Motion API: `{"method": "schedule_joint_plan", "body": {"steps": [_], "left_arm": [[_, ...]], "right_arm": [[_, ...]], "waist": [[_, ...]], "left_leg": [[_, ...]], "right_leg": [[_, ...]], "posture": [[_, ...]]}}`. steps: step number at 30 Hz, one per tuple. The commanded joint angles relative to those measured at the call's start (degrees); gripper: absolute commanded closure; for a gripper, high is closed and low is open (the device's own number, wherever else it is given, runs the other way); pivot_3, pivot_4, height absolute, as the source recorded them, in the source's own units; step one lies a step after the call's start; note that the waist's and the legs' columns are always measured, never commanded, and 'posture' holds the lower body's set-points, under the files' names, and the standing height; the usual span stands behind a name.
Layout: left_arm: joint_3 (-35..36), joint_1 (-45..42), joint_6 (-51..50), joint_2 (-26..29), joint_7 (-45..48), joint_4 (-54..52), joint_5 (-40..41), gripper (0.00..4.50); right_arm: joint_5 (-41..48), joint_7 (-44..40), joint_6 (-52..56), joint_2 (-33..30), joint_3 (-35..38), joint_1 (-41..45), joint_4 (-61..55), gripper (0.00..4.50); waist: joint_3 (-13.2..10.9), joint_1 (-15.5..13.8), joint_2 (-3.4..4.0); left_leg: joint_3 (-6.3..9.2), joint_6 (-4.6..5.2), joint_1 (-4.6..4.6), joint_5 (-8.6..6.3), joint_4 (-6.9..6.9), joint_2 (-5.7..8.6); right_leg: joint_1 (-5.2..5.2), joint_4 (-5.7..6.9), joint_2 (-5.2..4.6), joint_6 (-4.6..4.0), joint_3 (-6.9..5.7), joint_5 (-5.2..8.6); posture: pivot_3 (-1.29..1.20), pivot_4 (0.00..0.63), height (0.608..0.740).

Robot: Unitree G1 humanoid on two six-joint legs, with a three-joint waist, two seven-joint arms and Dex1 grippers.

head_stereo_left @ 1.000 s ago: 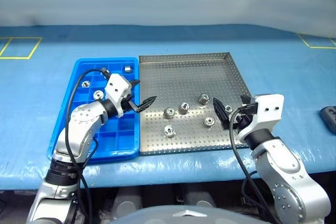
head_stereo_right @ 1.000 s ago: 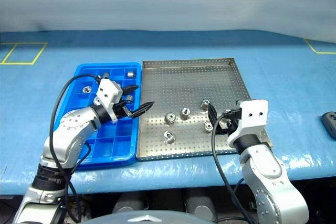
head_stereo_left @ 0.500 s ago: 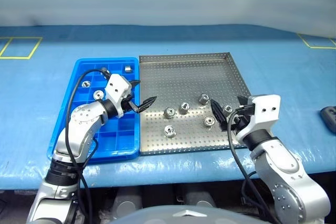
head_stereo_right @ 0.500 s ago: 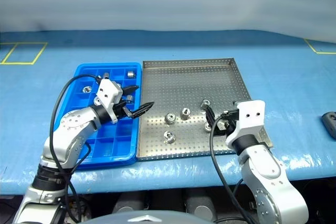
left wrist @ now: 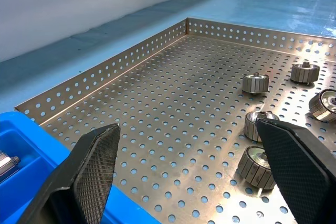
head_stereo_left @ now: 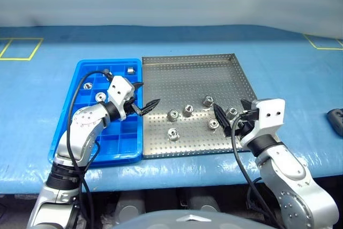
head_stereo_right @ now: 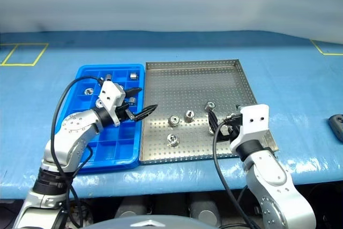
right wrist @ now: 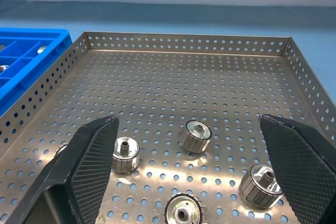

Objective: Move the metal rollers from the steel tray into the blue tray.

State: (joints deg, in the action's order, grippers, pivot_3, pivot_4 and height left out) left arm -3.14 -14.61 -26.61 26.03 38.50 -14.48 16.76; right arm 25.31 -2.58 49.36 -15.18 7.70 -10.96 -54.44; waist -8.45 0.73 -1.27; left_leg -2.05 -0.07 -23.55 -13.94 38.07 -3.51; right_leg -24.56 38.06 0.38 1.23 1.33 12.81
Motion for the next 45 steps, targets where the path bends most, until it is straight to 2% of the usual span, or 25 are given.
{"method": "schedule_joint_plan", "body": {"steps": [1,14,18,21,26,32,45], "left_arm": [[0.5,-0.2,0.2,0.5,0.0,-2.0,0.5,0.02],[-0.3,-5.2,-3.8,3.3,2.9,-0.9,1.2,0.02],[-3.7,-9.3,-8.8,5.6,7.9,0.8,2.0,0.02],[-9.3,-14.2,-9.7,6.9,12.3,3.1,0.1,0.02],[-17.2,-21.2,-8.3,5.2,15.8,9.0,-4.0,0.02],[-22.5,-25.5,-5.9,0.2,16.1,18.3,-8.6,0.02],[-27.0,-29.7,-0.1,-2.7,19.7,29.6,-16.1,0.02]], "right_arm": [[0.4,0.1,0.1,-0.1,0.2,-0.3,-2.4,0.0],[2.6,0.4,3.4,-0.4,2.9,-2.2,-4.5,0.0],[4.3,-0.5,5.5,-1.8,4.4,-2.3,-5.1,0.0],[4.8,-0.8,6.2,-2.4,4.4,-1.6,-4.9,0.0],[4.4,-0.2,6.1,-2.4,2.3,-0.6,-4.8,0.0],[4.4,1.9,4.1,-1.1,-1.0,-1.8,-5.6,0.0],[4.9,8.2,-2.8,-0.8,-5.4,-6.1,-5.6,0.0]], "waist": [[0.0,0.0,0.0],[0.0,0.0,0.0],[0.0,0.0,0.0],[0.0,-0.1,0.0],[0.0,0.0,-0.01],[0.0,0.2,0.0],[0.0,1.6,-0.01]], "left_leg": [[0.0,0.0,0.0,0.0,0.0,0.0],[0.0,0.0,-0.01,0.0,0.0,0.0],[-0.01,0.0,0.0,0.0,0.0,0.01],[0.0,0.0,-0.01,0.0,0.04,0.02],[-0.01,0.0,-0.03,0.0,0.04,0.05],[0.03,0.01,-0.04,0.0,-0.01,0.03],[-0.01,0.01,-0.06,0.0,0.04,0.04]], "right_leg": [[0.0,0.0,0.0,-0.01,0.0,0.0],[0.0,-0.01,0.0,-0.02,0.0,0.02],[0.0,-0.01,0.0,-0.04,-0.01,0.03],[0.02,0.0,0.01,-0.24,-0.05,0.15],[0.03,-0.02,0.01,-0.23,-0.02,0.14],[-0.01,-0.01,0.06,-0.15,-0.04,0.09],[-0.02,0.0,0.05,-0.18,0.02,0.11]], "posture": [[0.01,0.15,0.74],[0.0,0.15,0.74],[0.01,0.15,0.74],[0.02,0.15,0.74],[0.01,0.15,0.74],[-0.04,0.15,0.74],[-0.11,0.15,0.74]]}}
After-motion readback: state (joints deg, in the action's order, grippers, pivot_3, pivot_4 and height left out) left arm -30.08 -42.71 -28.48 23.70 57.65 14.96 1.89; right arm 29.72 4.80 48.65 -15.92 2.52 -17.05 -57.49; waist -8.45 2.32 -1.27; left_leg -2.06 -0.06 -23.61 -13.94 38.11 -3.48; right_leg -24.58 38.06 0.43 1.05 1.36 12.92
